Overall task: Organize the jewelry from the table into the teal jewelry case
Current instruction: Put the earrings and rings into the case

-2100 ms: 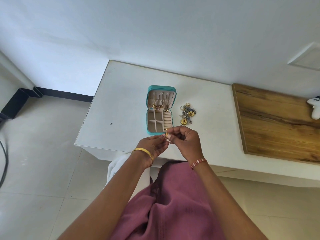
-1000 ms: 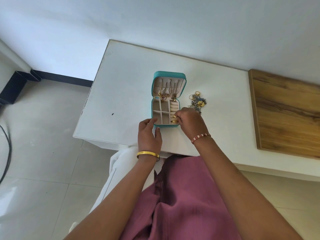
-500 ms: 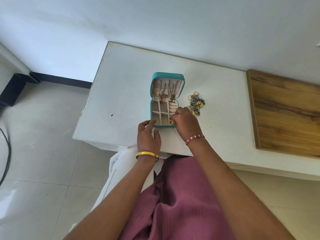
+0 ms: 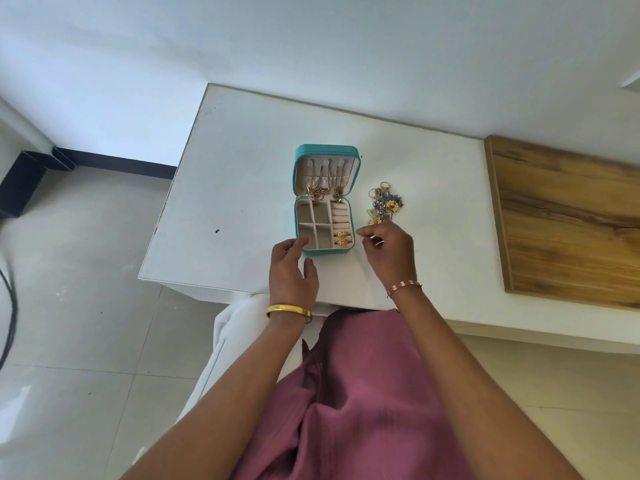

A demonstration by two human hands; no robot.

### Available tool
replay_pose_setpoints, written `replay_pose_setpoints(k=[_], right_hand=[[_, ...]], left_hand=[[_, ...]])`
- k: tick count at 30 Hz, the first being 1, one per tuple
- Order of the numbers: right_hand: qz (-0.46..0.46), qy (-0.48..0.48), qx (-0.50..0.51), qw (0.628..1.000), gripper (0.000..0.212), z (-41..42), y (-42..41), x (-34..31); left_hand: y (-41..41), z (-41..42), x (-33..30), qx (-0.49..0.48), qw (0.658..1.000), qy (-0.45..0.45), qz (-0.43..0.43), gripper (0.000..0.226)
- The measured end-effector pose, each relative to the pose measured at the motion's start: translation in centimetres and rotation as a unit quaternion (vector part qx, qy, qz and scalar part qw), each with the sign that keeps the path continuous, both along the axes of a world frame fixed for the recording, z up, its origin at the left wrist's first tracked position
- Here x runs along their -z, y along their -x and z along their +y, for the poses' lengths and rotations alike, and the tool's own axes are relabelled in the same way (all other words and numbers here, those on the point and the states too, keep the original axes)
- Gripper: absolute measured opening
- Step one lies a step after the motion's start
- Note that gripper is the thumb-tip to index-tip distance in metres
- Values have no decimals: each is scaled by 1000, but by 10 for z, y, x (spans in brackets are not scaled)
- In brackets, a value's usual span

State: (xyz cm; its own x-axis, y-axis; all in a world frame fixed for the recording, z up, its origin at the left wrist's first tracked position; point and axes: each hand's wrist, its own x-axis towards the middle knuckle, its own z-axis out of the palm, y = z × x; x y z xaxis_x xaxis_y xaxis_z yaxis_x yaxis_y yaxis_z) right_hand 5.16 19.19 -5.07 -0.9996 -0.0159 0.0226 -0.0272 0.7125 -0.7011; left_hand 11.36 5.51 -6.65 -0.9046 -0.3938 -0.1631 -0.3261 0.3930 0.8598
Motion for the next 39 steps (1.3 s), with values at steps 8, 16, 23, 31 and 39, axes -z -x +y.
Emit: replay_pose_setpoints(k=[8,16,23,31,39], right_hand=[[48,-192,-121,973,23,-5,-15,13],[-9,-139,-102,985,25,-3,-13,9],[4,-40,4,999,19,15,-12,6],[4,-49,53,997,17,36,23,8],[-9,-194,-39,980,24,30,93,10]], left_hand=[[-1,1,-2,8,1000,13,-4,38],[-3,2,-5,19,999,41,15,38],[-1,17,-14,67,993,64,74,35],[42,48,-28,88,990,39,106,33],[93,70,-32,88,994,-13,64,38]])
